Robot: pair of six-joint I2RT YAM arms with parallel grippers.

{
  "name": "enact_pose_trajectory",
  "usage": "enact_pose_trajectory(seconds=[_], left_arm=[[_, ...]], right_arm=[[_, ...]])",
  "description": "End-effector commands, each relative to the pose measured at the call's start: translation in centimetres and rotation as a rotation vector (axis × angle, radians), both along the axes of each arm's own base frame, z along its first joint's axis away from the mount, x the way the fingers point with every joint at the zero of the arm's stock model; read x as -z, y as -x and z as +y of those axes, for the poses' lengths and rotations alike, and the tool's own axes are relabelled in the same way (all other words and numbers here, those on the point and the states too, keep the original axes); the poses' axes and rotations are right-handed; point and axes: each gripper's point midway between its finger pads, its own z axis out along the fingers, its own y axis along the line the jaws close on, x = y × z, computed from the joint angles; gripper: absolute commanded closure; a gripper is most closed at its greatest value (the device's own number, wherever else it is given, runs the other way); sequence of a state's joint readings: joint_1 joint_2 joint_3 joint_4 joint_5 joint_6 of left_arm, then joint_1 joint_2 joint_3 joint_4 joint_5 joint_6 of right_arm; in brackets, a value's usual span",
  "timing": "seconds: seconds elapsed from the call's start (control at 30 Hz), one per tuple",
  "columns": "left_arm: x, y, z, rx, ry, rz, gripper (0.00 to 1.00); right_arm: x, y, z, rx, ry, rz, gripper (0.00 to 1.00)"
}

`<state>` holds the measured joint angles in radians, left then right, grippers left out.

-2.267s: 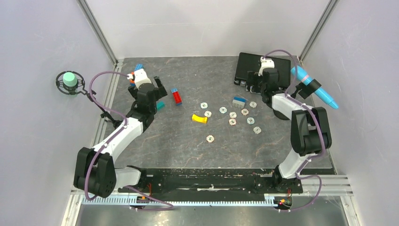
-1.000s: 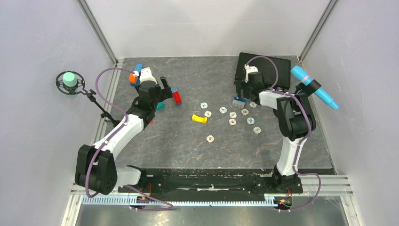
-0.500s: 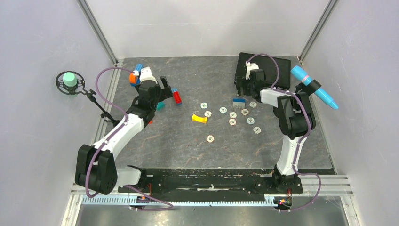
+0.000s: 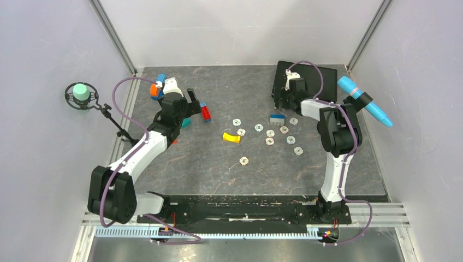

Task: Pack up texas hold em set
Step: Move the chip case to the center of the board.

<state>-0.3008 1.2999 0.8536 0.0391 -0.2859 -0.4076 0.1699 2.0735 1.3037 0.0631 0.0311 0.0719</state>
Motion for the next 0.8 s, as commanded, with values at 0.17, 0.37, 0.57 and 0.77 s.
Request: enact_pose_trajectory(seconds=[0.17, 0.37, 0.57, 0.77], left_arm=[[-2.1, -0.7, -0.6, 0.004, 0.034, -0.048, 0.00], [-2.0, -0.6, -0.4, 0.002, 0.031, -0.044, 0.00], [-2.0, -0.6, -0.7, 0.008, 0.041, -0.044, 0.00], [-2.1, -0.5, -0.7, 0.010, 0.042, -0.044, 0.00]], right_arm=[[2.1, 0.3, 1.6, -0.012, -0.130, 0.046, 0.05], [2.5, 1.0, 3.6, -0.081, -0.160, 0.046, 0.19], [2.5, 0.9, 6.2, -0.150, -0.140, 0.044, 0.19], [2.9, 0.8, 8.8, -0.202, -0.137, 0.057, 0.25]])
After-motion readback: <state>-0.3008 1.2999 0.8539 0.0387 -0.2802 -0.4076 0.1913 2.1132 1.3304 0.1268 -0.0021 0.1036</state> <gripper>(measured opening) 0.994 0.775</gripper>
